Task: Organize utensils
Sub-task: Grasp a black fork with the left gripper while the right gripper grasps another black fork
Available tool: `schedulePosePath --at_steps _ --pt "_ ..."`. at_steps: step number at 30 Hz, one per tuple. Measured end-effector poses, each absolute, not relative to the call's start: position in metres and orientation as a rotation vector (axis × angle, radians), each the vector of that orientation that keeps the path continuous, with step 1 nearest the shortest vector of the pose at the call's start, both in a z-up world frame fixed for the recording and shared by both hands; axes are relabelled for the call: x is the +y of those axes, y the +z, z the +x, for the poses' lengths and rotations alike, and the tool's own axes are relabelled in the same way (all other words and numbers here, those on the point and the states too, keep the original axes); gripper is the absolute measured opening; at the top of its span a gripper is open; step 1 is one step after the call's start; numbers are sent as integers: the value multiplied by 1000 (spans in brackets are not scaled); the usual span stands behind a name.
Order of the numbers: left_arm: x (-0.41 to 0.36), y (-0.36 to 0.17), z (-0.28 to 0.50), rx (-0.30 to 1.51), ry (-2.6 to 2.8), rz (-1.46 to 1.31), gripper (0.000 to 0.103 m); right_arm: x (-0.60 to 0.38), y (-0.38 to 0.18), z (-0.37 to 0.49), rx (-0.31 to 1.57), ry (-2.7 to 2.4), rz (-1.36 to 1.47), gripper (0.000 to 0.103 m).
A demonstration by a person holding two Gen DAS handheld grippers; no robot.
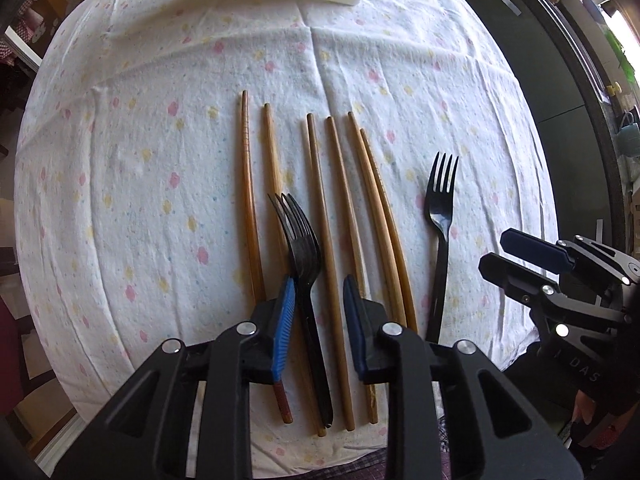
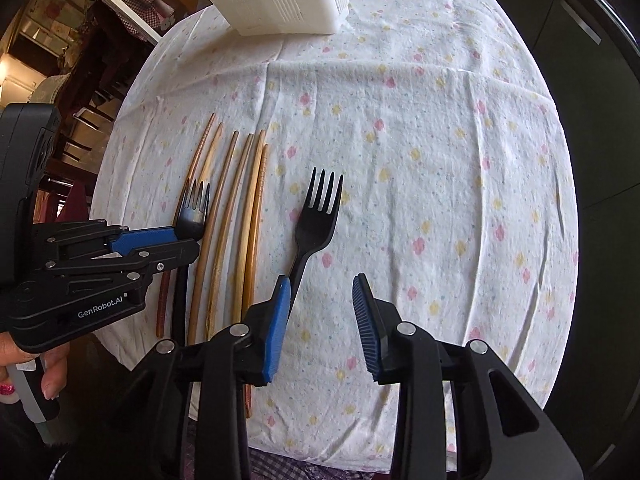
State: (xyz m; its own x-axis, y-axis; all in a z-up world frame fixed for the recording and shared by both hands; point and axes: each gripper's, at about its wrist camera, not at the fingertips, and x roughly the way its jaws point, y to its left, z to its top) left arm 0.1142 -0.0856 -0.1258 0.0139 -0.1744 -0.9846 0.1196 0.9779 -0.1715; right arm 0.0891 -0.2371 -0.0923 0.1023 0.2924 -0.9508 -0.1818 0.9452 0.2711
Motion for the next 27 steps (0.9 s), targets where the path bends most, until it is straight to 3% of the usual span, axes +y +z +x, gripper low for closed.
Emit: schedulePosePath --at_steps 9,12,14,27 --pt "-94 -132 128 1548 -250 -62 23 -241 -95 92 1425 339 107 33" --pt "-100 -136 130 1550 -250 -36 9 -243 -94 93 1428 336 112 33" --pt "-105 -140 132 1545 -253 -20 7 -241 -95 95 1436 340 113 33" --pt "-91 -137 128 1522 -276 -3 4 -202 -112 107 1508 318 38 33"
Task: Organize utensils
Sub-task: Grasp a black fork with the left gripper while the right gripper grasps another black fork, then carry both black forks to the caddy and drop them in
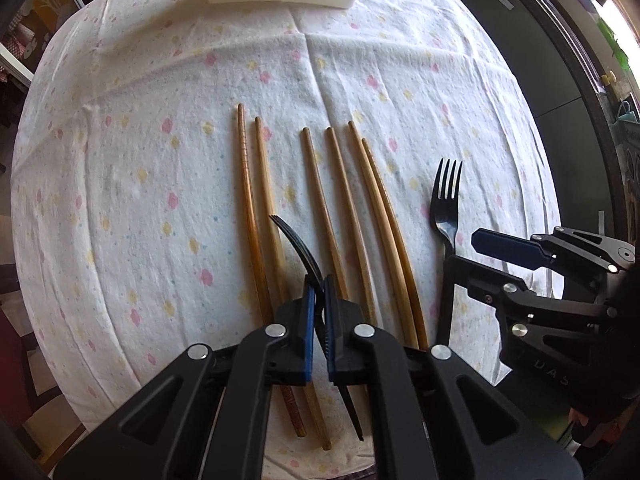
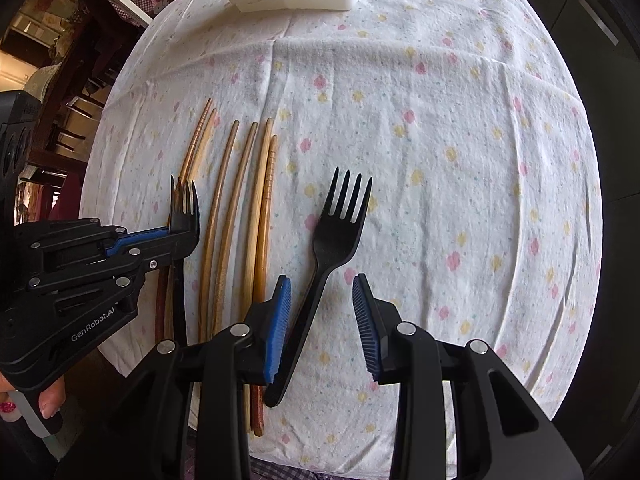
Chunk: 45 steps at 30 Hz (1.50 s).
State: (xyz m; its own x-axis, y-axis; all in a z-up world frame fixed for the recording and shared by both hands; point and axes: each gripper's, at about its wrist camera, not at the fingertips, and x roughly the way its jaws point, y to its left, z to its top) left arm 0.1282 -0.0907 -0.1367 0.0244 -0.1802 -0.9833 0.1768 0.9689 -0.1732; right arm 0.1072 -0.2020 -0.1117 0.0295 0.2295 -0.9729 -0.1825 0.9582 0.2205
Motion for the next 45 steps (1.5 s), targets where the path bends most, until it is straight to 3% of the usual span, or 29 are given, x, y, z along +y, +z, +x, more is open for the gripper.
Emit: schedulePosePath --at_steps 6,12,17,31,38,45 --pt "-77 -133 122 1530 -290 8 4 -181 -118 108 1549 266 -58 29" --pt "-75 -130 117 1515 -317 7 4 -163 -120 106 1537 223 -158 10" --pt "-70 -116 110 1459 -329 9 4 -173 -112 95 1461 265 -78 10" --pt "-54 -15 104 1085 -344 -29 4 -225 5 56 863 413 210 10" --pt "-51 72 136 771 -282 -44 4 -240 87 78 523 357 201 10" --pt "-53 140 172 434 -212 -1 5 -232 139 130 315 321 216 10"
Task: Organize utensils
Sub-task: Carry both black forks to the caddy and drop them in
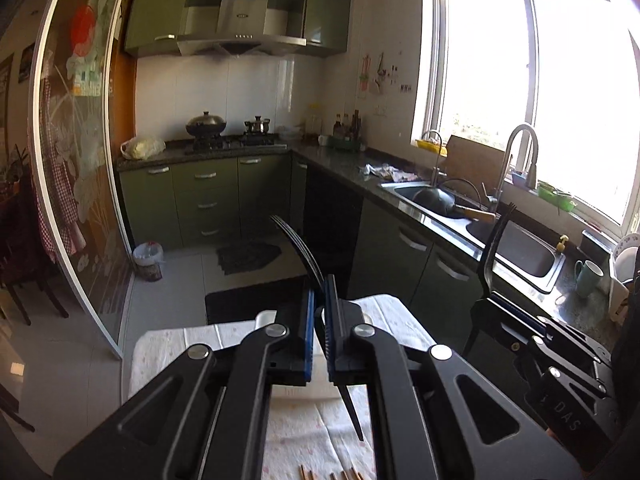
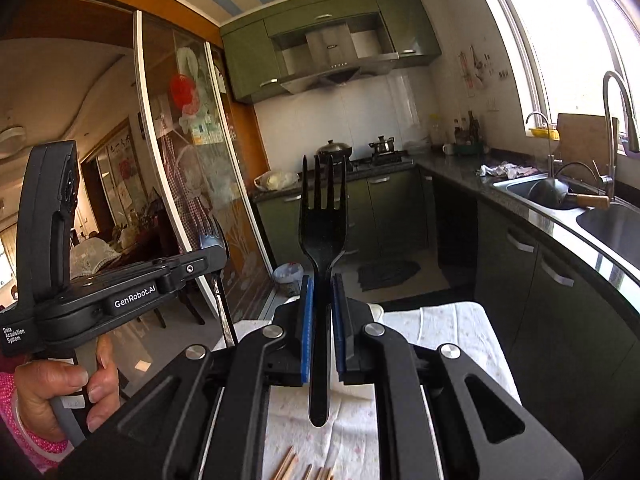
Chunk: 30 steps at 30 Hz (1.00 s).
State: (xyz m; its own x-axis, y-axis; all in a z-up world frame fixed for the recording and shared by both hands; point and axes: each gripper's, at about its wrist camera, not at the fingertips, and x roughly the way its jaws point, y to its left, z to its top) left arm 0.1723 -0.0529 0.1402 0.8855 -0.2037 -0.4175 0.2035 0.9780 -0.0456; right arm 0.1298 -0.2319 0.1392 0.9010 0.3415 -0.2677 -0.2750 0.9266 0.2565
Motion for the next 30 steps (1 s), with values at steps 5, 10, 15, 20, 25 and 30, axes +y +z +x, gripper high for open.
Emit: schedulePosePath --at_steps 5,10,15,20,25,30 --pt "-61 146 205 242 -159 62 5 -220 149 179 195 268 198 10" --pt "-66 114 240 194 -102 104 5 -210 124 228 168 237 200 10" --pt "-60 74 258 225 -90 118 5 -202 85 259 202 234 200 10" --pt "-61 47 261 232 -84 157 5 -197 51 263 211 220 183 10" --pt "-58 31 266 274 -71 133 5 -190 28 258 229 205 155 10" --pt "-53 21 267 288 -65 127 5 -187 25 249 228 208 143 10"
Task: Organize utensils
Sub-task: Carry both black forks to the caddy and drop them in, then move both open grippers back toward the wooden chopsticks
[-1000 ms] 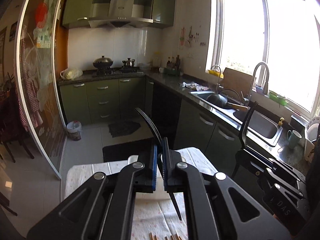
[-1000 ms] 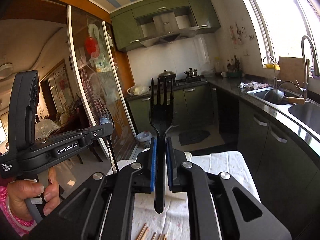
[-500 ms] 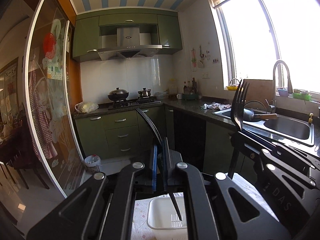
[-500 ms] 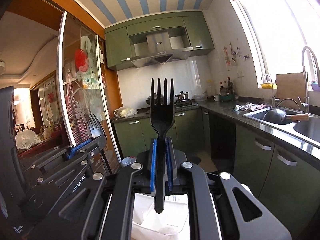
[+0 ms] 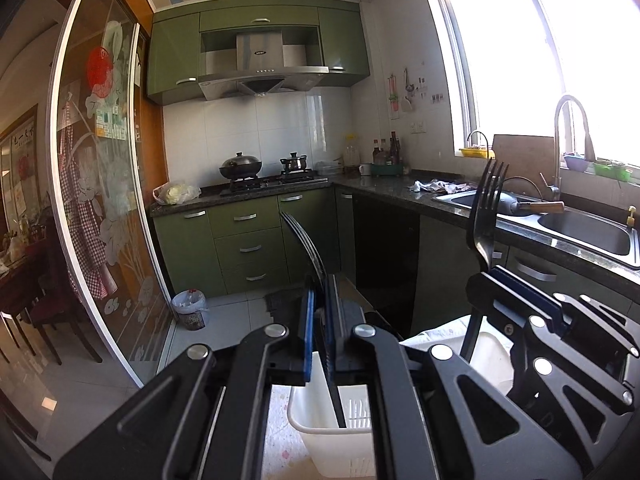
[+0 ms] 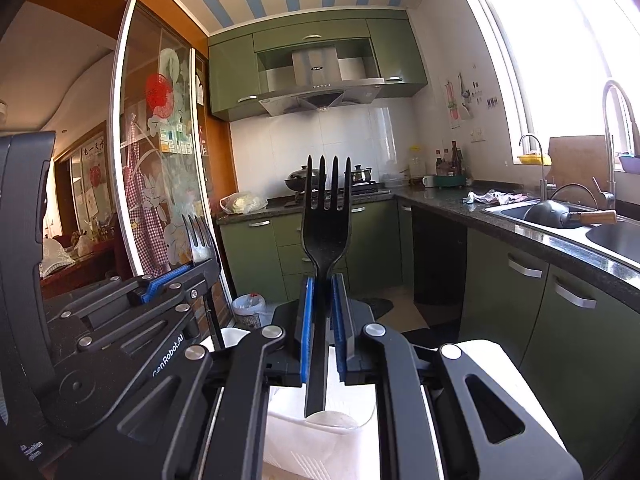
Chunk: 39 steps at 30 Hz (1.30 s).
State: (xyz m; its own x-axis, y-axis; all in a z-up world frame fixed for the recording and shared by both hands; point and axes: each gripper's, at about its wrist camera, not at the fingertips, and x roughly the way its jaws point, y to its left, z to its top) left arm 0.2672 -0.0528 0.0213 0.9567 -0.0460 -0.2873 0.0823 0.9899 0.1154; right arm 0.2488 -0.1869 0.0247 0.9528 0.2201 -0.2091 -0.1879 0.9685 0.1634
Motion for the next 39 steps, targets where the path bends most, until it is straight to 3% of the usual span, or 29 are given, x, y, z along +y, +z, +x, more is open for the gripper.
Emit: schedulePosePath --at_steps 4,6,12,23,25,27,29,32,35,37,38,39 --pt "-49 18 266 309 -72 108 10 -185 25 243 228 210 133 11" --pt "-49 18 265 313 -76 106 20 -187 27 240 225 210 130 12" --pt "-45 17 263 333 -88 96 34 -191 30 233 228 218 145 20" --pt "-47 33 243 327 -109 96 47 -233 61 168 213 275 253 27" --pt "-44 37 233 338 -119 87 54 -245 63 148 227 291 274 35" --pt "-41 42 218 349 -120 86 76 -256 62 129 269 305 285 46" --pt "-35 45 200 375 -120 87 91 -265 57 113 327 331 294 55" --pt "-26 41 178 512 -167 80 94 -276 47 89 404 322 272 60" --pt "-17 16 166 771 -226 44 94 -285 35 76 512 313 265 64" --pt "-10 -11 163 996 -248 3 83 -289 25 69 573 305 255 64" --pt "-5 -28 161 1107 -258 -40 72 -289 20 66 600 299 246 64" --pt "1 -46 160 1212 -253 -90 69 -289 16 64 629 296 242 64"
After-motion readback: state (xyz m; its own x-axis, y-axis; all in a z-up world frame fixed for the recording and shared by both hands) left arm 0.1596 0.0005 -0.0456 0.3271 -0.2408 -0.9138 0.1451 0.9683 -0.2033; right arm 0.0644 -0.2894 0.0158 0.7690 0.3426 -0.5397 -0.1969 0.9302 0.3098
